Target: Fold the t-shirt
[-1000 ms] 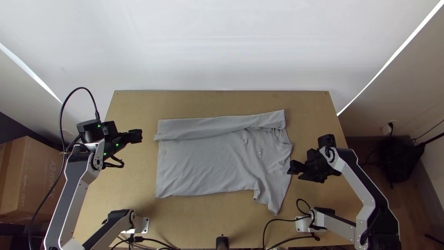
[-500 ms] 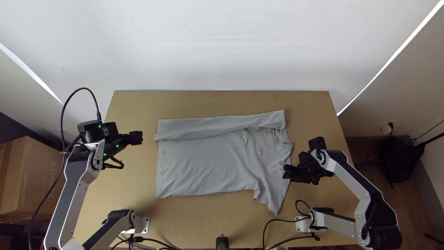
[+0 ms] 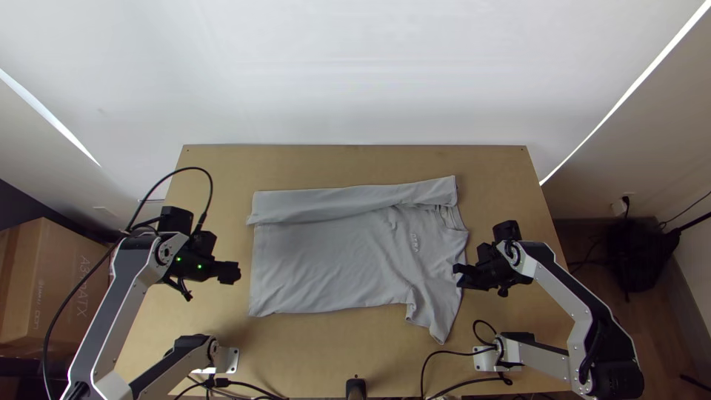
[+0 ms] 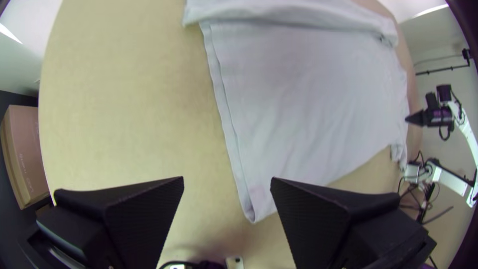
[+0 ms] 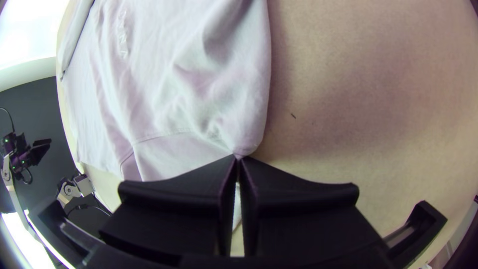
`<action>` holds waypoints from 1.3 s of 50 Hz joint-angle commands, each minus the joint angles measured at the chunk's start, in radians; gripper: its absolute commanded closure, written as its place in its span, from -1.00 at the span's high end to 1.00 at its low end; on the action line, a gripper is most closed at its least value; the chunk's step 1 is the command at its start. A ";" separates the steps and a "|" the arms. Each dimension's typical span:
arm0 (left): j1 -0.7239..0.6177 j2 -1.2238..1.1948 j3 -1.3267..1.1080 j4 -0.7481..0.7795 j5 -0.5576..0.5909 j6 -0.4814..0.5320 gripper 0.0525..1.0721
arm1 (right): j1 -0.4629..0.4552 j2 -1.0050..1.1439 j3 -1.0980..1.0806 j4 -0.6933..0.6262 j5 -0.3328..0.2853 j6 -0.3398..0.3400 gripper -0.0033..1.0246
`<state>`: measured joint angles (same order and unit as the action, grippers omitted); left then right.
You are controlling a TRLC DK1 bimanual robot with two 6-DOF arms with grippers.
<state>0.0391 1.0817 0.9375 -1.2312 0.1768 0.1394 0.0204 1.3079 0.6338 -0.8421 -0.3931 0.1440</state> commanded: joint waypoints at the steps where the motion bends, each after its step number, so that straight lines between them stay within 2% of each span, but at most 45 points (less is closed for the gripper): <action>1: -0.061 0.024 -0.034 -0.048 -0.039 0.052 0.68 | 0.015 -0.016 -0.009 -0.003 -0.003 -0.009 -0.95; 8: -0.174 0.049 -0.118 -0.060 -0.126 0.055 0.69 | 0.023 -0.029 0.001 -0.003 -0.003 -0.004 -0.95; 22: -0.360 0.095 -0.166 -0.070 -0.128 0.032 0.68 | 0.029 -0.029 0.046 -0.006 -0.003 0.003 -0.95; 33: -0.435 0.170 -0.158 -0.063 -0.126 0.006 0.68 | 0.030 -0.018 0.078 -0.006 -0.003 0.006 -0.95; 37: -0.449 0.190 -0.160 -0.048 -0.126 0.008 0.49 | 0.032 -0.013 0.083 -0.006 -0.003 0.008 -0.95; 44: -0.466 0.239 -0.158 -0.025 -0.122 0.009 0.48 | 0.032 -0.009 0.087 -0.006 -0.003 0.009 -0.95; 50: -0.498 0.254 -0.169 0.016 -0.120 0.006 0.15 | 0.030 -0.009 0.089 -0.008 -0.003 0.009 -0.95; 56: -0.519 0.256 -0.192 0.061 -0.119 0.006 0.10 | 0.029 -0.009 0.095 -0.011 -0.003 0.009 -0.95; 58: -0.525 0.259 -0.197 0.072 -0.119 0.008 -0.05 | 0.029 -0.009 0.096 -0.012 -0.003 0.009 -0.95; 65: -0.528 0.251 -0.189 0.110 -0.120 0.022 -0.74 | 0.024 -0.012 0.109 -0.014 -0.003 0.011 -0.95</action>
<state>-0.4835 1.3296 0.7658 -1.1404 0.0563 0.1574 0.0456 1.2995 0.7158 -0.8474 -0.3931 0.1452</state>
